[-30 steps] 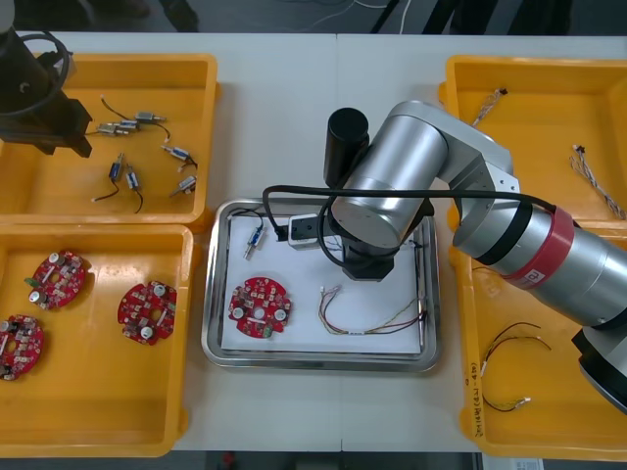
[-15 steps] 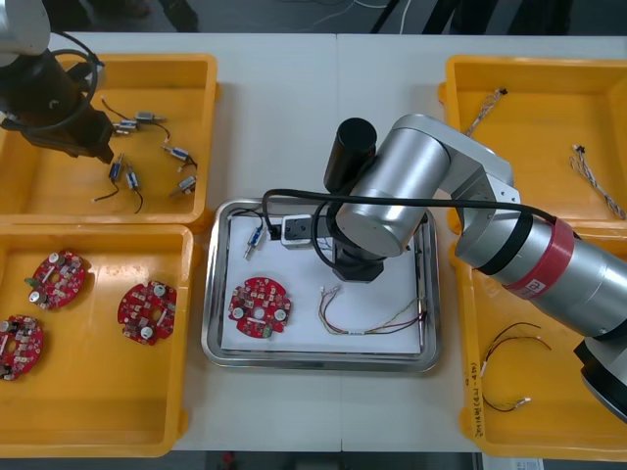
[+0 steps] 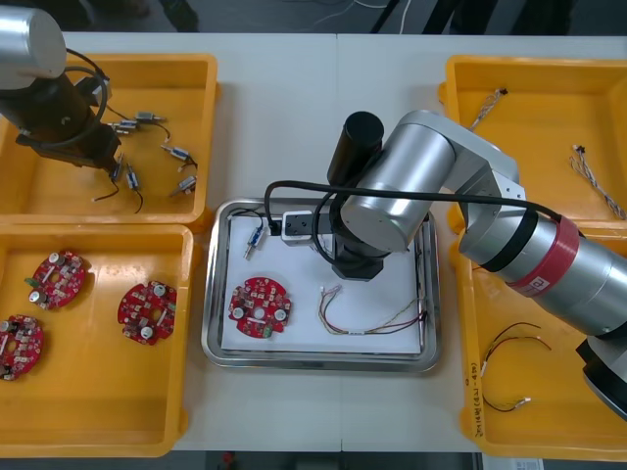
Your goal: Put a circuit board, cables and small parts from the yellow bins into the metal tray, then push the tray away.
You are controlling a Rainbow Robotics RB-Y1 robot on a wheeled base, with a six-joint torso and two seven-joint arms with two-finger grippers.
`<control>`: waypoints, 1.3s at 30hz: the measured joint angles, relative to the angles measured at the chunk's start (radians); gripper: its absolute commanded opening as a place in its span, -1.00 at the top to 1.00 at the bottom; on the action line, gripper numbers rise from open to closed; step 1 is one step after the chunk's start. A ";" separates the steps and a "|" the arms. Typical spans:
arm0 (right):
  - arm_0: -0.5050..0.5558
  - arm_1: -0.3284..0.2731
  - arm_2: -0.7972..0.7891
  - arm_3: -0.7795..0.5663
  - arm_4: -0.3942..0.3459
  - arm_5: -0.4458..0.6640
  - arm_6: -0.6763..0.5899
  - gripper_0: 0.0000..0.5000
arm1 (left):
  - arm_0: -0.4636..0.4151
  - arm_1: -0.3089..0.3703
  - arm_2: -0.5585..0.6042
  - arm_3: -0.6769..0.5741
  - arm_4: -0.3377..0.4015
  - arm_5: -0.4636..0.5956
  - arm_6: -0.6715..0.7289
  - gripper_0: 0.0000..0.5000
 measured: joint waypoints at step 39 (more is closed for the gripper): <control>0.196 -0.096 -0.675 -0.459 -0.042 0.382 -0.194 -1.00 | 0.000 -0.032 -0.049 0.053 0.000 -0.084 0.000 0.87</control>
